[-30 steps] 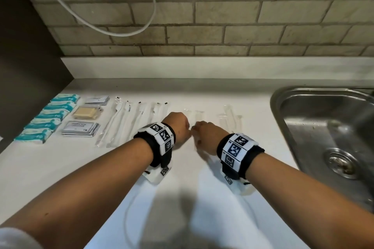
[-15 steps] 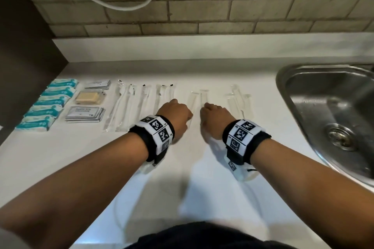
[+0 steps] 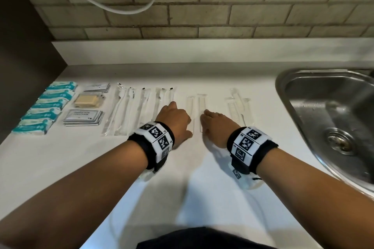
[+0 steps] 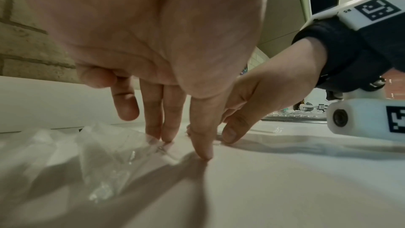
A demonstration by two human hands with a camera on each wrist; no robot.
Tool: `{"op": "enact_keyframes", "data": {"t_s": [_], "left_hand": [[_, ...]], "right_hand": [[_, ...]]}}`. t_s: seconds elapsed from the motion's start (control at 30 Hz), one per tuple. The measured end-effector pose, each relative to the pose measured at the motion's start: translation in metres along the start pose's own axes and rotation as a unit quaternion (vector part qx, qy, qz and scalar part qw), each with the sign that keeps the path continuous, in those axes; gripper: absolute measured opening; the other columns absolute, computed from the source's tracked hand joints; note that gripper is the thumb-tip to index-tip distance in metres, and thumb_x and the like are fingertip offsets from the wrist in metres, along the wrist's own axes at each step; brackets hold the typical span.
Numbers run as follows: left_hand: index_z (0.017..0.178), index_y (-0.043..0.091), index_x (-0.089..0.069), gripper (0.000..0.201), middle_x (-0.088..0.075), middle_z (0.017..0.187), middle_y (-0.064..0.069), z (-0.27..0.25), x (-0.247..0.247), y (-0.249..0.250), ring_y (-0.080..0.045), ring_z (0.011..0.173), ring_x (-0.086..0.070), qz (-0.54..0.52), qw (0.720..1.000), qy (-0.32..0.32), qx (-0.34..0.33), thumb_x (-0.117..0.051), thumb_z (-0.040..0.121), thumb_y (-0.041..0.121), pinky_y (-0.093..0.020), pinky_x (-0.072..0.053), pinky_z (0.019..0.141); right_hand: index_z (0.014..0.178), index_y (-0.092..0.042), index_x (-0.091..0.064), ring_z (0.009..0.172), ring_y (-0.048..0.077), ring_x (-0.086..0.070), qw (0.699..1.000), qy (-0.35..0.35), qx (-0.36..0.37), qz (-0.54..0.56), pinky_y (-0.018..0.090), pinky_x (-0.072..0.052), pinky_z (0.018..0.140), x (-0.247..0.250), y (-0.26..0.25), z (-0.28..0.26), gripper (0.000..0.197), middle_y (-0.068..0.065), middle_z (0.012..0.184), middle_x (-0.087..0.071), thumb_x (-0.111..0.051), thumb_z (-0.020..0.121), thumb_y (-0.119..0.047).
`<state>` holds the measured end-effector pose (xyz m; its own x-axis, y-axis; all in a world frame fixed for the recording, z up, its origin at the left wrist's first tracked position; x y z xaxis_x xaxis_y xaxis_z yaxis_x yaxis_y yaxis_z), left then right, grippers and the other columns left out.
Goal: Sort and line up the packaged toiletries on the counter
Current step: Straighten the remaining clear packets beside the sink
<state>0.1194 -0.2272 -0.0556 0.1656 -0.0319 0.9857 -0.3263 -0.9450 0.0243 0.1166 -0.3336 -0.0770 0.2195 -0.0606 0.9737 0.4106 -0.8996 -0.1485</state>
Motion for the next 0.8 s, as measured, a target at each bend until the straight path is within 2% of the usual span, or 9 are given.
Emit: {"op": "enact_keyframes", "data": {"t_s": [0.13, 0.23, 0.37, 0.47, 0.53, 0.63, 0.8], "left_hand": [[0.065, 0.021, -0.052, 0.037, -0.06, 0.08, 0.005, -0.0016, -0.0001, -0.0054, -0.023, 0.099, -0.039, -0.007, 1.0, 0.005, 0.023, -0.061, 0.084, 0.052, -0.033, -0.033, 0.084], [0.069, 0.02, -0.055, 0.035, -0.063, 0.085, 0.004, -0.0032, 0.0001, -0.0046, -0.022, 0.1, -0.038, 0.003, 1.0, 0.011, 0.023, -0.061, 0.086, 0.051, -0.032, -0.031, 0.083], [0.071, 0.02, -0.058, 0.035, -0.062, 0.083, 0.004, -0.0037, -0.0004, -0.0078, -0.023, 0.101, -0.04, 0.019, 0.999, 0.007, 0.03, -0.059, 0.086, 0.051, -0.032, -0.029, 0.081], [0.072, 0.018, -0.059, 0.036, -0.061, 0.08, 0.005, -0.004, 0.0004, -0.0087, -0.023, 0.101, -0.04, 0.027, 0.999, 0.001, 0.034, -0.058, 0.087, 0.051, -0.033, -0.031, 0.083], [0.072, 0.018, -0.06, 0.036, -0.06, 0.079, 0.005, -0.0035, 0.0002, -0.0094, -0.023, 0.102, -0.041, 0.029, 0.999, -0.003, 0.036, -0.059, 0.087, 0.051, -0.034, -0.033, 0.085], [0.071, 0.018, -0.059, 0.036, -0.058, 0.076, 0.005, -0.0033, -0.0006, -0.0107, -0.023, 0.103, -0.042, 0.025, 0.999, -0.008, 0.038, -0.059, 0.086, 0.051, -0.034, -0.034, 0.087], [0.07, 0.019, -0.057, 0.036, -0.056, 0.075, 0.005, -0.0041, 0.0, -0.0101, -0.023, 0.103, -0.041, 0.021, 0.999, -0.01, 0.037, -0.059, 0.087, 0.05, -0.035, -0.034, 0.088]], "right_hand": [[0.112, -0.006, -0.051, 0.112, 0.036, -0.052, 1.0, -0.001, 0.003, 0.001, 0.041, -0.041, 0.094, -0.0029, -0.0054, 0.0017, 0.028, 0.011, 0.127, -0.048, -0.049, 0.085, -0.013], [0.114, -0.005, -0.05, 0.113, 0.035, -0.051, 1.0, 0.002, 0.0, 0.016, 0.04, -0.041, 0.094, -0.0014, -0.0069, 0.0027, 0.031, 0.011, 0.131, -0.046, -0.052, 0.083, -0.012], [0.109, -0.007, -0.052, 0.106, 0.033, -0.053, 1.0, 0.003, -0.005, 0.018, 0.035, -0.039, 0.085, -0.0008, -0.0064, 0.004, 0.03, 0.008, 0.12, -0.049, -0.056, 0.079, -0.011], [0.103, -0.007, -0.053, 0.104, 0.032, -0.053, 1.0, 0.005, -0.003, 0.013, 0.035, -0.042, 0.089, -0.0005, -0.0073, 0.007, 0.027, 0.007, 0.111, -0.052, -0.055, 0.077, -0.013], [0.101, -0.008, -0.054, 0.106, 0.032, -0.052, 1.0, 0.0, 0.0, 0.017, 0.035, -0.043, 0.093, 0.0002, -0.0085, 0.0079, 0.025, 0.008, 0.111, -0.053, -0.054, 0.076, -0.013], [0.102, -0.008, -0.054, 0.106, 0.03, -0.051, 1.0, -0.008, -0.003, 0.025, 0.033, -0.041, 0.09, 0.0007, -0.0081, 0.0078, 0.025, 0.006, 0.113, -0.053, -0.055, 0.077, -0.01], [0.108, -0.008, -0.053, 0.11, 0.032, -0.051, 0.999, -0.014, -0.009, 0.041, 0.036, -0.043, 0.091, 0.0003, -0.008, 0.0079, 0.028, 0.006, 0.12, -0.05, -0.056, 0.08, -0.01]]}}
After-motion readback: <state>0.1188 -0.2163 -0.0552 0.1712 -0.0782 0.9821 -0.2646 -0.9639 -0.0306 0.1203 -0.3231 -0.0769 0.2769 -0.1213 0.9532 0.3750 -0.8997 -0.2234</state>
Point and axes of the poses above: each hand's wrist, its own z-axis towards the middle knuckle, its own x-axis out of the back of the hand, y = z × x, the point moved 8 cm from there along z, towards the middle knuckle
